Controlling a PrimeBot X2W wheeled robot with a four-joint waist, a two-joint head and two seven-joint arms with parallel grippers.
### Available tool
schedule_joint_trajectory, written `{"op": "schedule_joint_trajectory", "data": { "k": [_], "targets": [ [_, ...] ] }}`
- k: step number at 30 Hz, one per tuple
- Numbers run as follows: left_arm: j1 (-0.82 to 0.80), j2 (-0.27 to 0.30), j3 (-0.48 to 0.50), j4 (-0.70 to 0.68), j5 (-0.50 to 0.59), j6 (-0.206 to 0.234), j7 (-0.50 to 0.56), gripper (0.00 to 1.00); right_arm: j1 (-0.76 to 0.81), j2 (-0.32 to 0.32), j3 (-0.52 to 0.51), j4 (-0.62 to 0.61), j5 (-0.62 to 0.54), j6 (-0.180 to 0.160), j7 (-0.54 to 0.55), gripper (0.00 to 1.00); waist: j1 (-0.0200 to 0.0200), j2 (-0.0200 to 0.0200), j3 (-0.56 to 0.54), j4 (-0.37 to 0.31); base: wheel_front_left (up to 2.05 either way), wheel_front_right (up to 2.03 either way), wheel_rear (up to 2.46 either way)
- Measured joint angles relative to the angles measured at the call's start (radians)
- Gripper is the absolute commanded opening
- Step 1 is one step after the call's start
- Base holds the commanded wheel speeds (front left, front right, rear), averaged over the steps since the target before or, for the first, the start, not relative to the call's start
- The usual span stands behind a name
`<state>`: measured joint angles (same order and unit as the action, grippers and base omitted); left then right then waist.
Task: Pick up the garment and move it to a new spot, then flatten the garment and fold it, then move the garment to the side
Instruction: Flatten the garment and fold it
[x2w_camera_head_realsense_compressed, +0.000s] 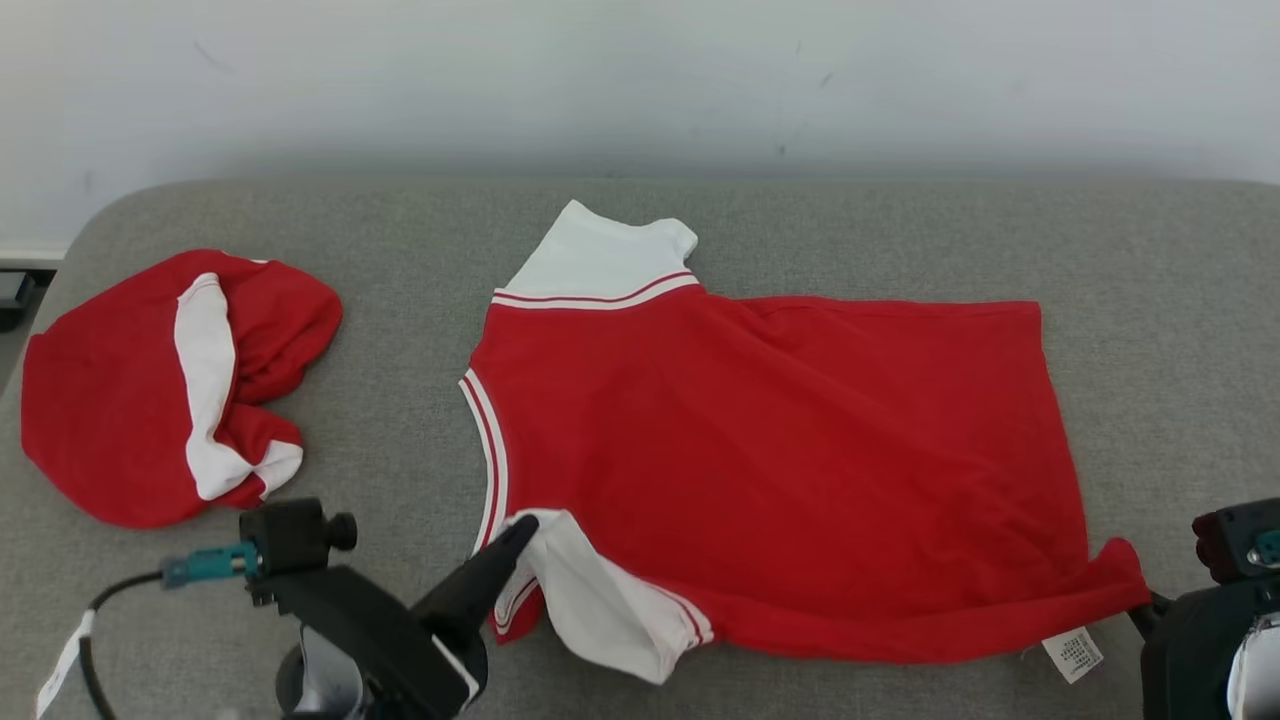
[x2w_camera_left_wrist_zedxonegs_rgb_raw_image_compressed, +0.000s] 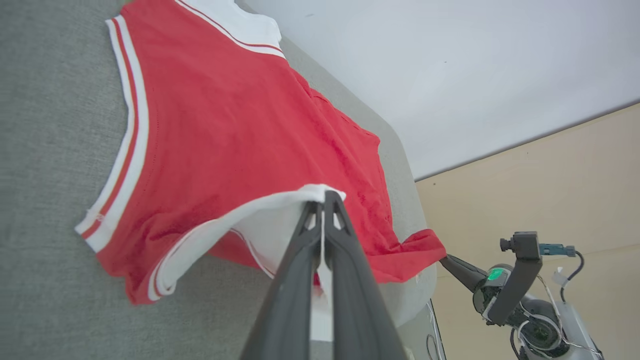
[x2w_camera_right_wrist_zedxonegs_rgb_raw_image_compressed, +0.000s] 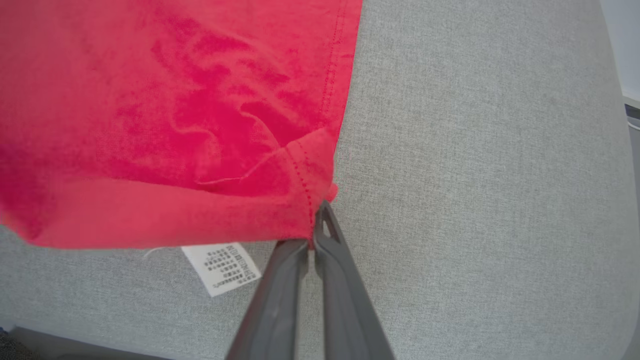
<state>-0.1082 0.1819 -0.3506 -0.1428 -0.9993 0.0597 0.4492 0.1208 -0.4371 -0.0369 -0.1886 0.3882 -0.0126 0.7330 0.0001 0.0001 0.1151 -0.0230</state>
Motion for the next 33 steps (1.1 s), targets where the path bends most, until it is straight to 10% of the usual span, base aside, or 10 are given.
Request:
{"op": "schedule_joint_trajectory", "data": {
  "k": [33],
  "targets": [
    [-0.432, -0.083, -0.055, 0.494, 0.195, 0.044, -0.033, 0.00, -0.298, 0.064, 0.065, 0.263, -0.003, -0.036, 0.056, 0.00, 0.0000, 0.0001, 0.076, -0.015, 0.00, 0.00, 0.00]
  ]
}}
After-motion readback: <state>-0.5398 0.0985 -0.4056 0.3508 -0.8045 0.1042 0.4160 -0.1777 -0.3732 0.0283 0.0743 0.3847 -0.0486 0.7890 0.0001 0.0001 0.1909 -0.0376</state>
